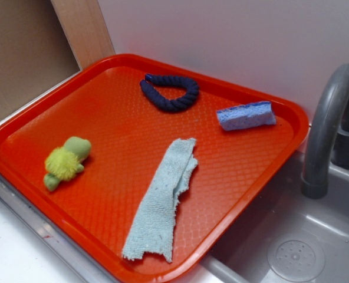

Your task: Grab the blue sponge.

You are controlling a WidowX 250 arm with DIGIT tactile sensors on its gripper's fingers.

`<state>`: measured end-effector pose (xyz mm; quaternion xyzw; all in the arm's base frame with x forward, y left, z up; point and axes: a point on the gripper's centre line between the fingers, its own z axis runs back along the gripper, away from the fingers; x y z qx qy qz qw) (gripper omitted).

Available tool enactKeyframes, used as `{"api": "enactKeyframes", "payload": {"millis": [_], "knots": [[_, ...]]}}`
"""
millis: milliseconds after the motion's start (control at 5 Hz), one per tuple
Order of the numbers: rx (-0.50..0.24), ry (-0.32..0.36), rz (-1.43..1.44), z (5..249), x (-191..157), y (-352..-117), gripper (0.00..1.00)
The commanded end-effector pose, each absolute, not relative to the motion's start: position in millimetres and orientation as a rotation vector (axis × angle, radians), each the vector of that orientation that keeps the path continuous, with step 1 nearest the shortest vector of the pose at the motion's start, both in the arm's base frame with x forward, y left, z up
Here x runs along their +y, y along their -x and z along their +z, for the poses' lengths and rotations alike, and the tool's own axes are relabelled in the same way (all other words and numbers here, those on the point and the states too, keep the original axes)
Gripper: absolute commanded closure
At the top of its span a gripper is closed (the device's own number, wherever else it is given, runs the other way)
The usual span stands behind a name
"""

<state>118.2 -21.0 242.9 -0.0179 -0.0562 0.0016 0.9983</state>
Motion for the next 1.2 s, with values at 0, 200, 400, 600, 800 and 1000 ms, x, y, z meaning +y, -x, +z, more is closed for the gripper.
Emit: {"api": "enactKeyframes", "payload": {"millis": [0, 200, 400, 600, 800, 1000], "knots": [[-0.112, 0.036, 0.003, 243, -21, -118, 0.00], [-0.149, 0.011, -0.174, 239, -66, -146, 0.00], [-0.168, -0.043, -0.321, 236, -107, -159, 0.00], [-0.232, -0.053, -0.427, 229, -145, -169, 0.00], [-0.263, -0.055, -0.511, 215, -189, -200, 0.00], [-0.288, -0.064, -0.502, 199, -215, -221, 0.00]]}}
